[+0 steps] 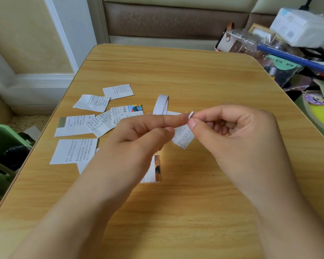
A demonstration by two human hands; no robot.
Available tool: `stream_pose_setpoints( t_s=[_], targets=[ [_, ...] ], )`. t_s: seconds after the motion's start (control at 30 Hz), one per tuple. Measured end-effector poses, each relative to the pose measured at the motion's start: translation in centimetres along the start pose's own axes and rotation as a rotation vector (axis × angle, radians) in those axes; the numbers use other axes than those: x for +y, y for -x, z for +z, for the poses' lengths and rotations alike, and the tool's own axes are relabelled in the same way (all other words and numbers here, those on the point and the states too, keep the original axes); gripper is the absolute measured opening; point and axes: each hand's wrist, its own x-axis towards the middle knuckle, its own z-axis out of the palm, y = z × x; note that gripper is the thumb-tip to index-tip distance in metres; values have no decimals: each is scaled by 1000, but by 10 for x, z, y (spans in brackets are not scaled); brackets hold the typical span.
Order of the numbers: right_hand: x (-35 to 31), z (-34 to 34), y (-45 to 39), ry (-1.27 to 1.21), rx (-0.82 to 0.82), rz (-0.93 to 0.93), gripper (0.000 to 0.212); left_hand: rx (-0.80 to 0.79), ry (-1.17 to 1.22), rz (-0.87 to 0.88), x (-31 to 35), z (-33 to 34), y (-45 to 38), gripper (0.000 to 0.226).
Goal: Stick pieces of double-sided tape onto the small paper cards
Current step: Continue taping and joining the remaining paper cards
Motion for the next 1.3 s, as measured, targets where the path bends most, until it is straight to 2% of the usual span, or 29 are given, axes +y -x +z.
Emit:
stream_pose_setpoints(
  t_s=[0.27, 0.4, 0.63, 0.77, 1.1, 1.3],
  targets=[
    [3, 0, -1, -51, -22, -1, 10, -51, 86, -27, 3, -2, 0, 31],
    [3, -1, -1, -59, -37, -32, 10, -92, 202, -46, 2, -2, -1, 31],
    [3, 0, 0, 295, 85, -283, 3, -75, 268, -76, 2, -2, -4, 31],
    [4, 4, 1, 378, 135, -358, 3, -78, 254, -67, 1, -2, -3, 32],
    [4, 1, -1, 206, 50, -276, 9, -62, 257, -74, -1, -5, -5, 31],
    [3, 1, -1, 151, 36, -219, 8, -124, 284, -77, -5, -8, -5, 30]
  ],
)
